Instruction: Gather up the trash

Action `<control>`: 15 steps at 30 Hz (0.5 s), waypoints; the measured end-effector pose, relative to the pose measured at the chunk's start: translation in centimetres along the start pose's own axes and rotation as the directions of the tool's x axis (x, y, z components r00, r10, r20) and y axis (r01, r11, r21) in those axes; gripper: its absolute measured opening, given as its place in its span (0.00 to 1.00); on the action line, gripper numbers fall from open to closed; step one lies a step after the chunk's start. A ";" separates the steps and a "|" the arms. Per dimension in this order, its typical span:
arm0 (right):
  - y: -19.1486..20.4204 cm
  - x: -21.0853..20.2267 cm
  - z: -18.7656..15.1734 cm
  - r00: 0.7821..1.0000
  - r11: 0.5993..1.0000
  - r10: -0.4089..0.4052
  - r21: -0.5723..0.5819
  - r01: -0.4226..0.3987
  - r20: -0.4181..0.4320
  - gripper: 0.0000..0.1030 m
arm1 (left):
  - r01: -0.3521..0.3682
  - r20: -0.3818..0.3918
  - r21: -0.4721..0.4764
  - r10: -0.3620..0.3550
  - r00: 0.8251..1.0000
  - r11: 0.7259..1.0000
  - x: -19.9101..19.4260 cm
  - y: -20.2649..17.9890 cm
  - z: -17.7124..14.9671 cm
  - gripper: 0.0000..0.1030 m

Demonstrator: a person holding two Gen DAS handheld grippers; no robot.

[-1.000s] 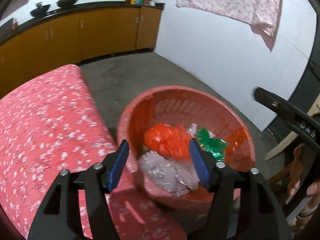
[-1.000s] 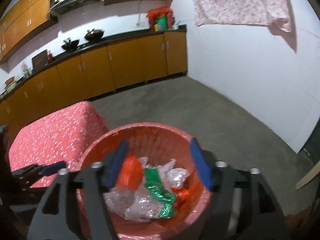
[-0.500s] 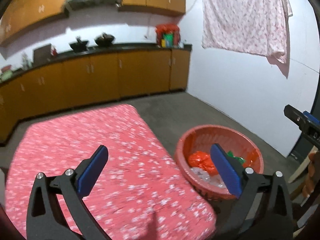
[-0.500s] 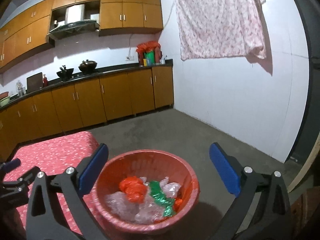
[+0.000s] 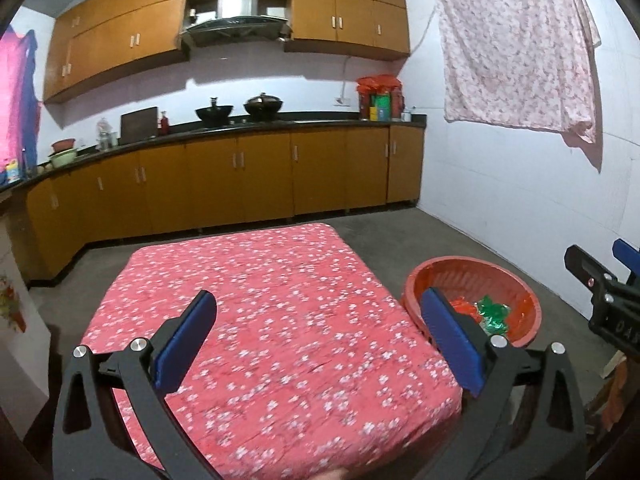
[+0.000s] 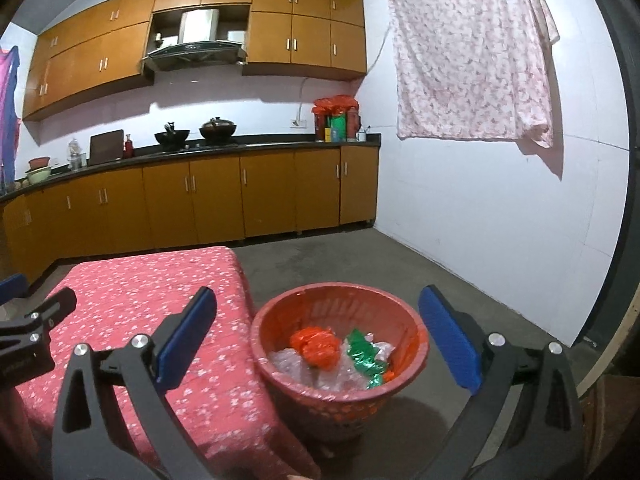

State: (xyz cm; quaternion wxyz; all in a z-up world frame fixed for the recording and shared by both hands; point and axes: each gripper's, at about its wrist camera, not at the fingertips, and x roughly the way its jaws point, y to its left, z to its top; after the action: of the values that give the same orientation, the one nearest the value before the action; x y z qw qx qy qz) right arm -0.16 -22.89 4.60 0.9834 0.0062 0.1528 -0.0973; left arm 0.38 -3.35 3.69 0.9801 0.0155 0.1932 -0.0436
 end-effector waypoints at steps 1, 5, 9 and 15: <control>0.2 -0.3 -0.1 1.000 1.000 0.006 -0.003 -0.006 0.000 0.96 | -0.006 0.001 -0.002 0.006 1.000 1.000 -0.2 0.1 -0.1 0.98; 0.7 -1.0 -0.7 1.000 1.000 0.021 -0.001 -0.021 -0.004 0.96 | -0.026 0.007 -0.008 0.026 1.000 1.000 -1.1 0.5 -0.8 0.98; 0.8 -1.6 -1.2 1.000 1.000 0.021 -0.008 -0.021 -0.008 0.96 | -0.039 0.009 -0.012 0.039 0.999 0.999 -1.6 0.7 -1.5 0.98; 1.1 -2.3 -2.3 1.000 1.000 0.013 -0.025 -0.013 -0.013 0.96 | -0.033 -0.008 -0.024 0.033 0.999 0.999 -1.6 0.8 -2.0 0.98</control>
State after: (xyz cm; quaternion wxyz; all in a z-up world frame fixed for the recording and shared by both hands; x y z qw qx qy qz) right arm -2.76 -21.24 3.08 0.9830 -0.0046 0.1604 -0.0890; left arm -1.80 -2.29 2.44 0.9801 0.0069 0.1970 -0.0249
